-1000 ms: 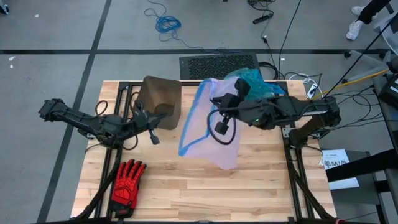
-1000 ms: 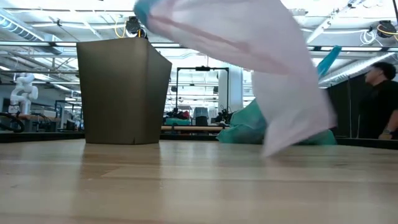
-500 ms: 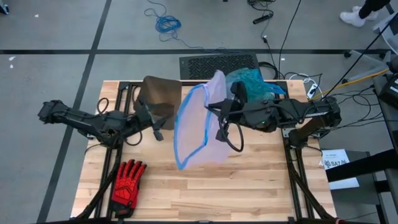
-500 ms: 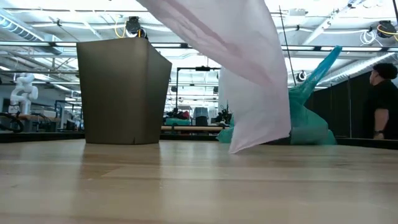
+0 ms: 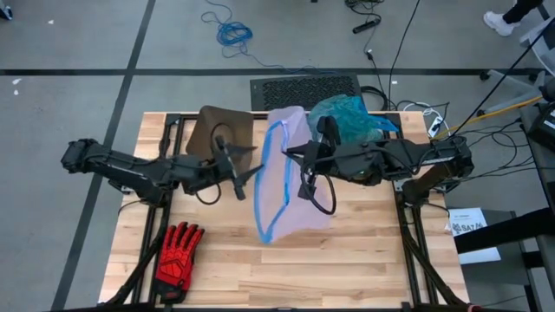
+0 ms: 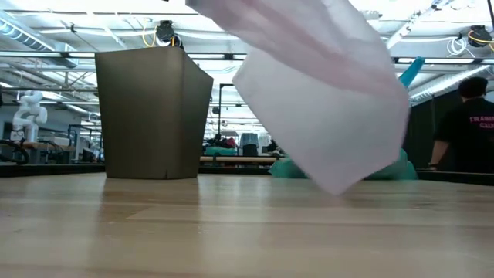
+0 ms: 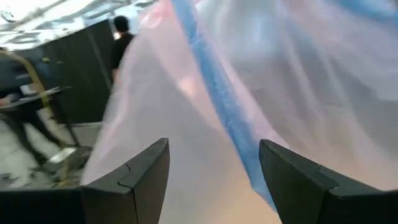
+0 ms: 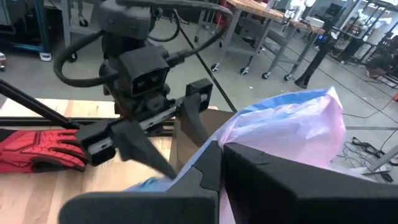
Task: Place trash/remove bag and relplace
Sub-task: Put the pink trash bag into the trash bin
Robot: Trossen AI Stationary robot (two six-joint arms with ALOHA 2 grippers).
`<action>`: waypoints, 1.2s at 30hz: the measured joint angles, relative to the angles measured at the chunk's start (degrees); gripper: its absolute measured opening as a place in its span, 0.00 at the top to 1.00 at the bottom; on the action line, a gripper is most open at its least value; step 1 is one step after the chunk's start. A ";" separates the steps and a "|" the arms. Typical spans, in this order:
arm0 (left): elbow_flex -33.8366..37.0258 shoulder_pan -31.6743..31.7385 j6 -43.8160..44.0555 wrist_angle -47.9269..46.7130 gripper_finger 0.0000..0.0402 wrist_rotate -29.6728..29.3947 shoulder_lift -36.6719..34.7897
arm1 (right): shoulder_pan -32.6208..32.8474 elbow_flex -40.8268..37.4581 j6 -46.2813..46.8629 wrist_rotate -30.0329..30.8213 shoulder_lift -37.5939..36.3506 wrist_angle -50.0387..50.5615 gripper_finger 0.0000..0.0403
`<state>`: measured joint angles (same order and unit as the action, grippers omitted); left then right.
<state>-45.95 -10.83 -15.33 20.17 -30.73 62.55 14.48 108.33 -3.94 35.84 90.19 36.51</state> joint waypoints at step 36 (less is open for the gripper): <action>-1.13 0.00 12.30 0.54 0.40 2.11 3.10 | -0.57 -0.02 -7.57 0.26 2.11 -4.59 1.00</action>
<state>-47.08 -10.83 -3.03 20.71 -28.62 65.65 13.91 108.31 -11.50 36.10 92.30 31.92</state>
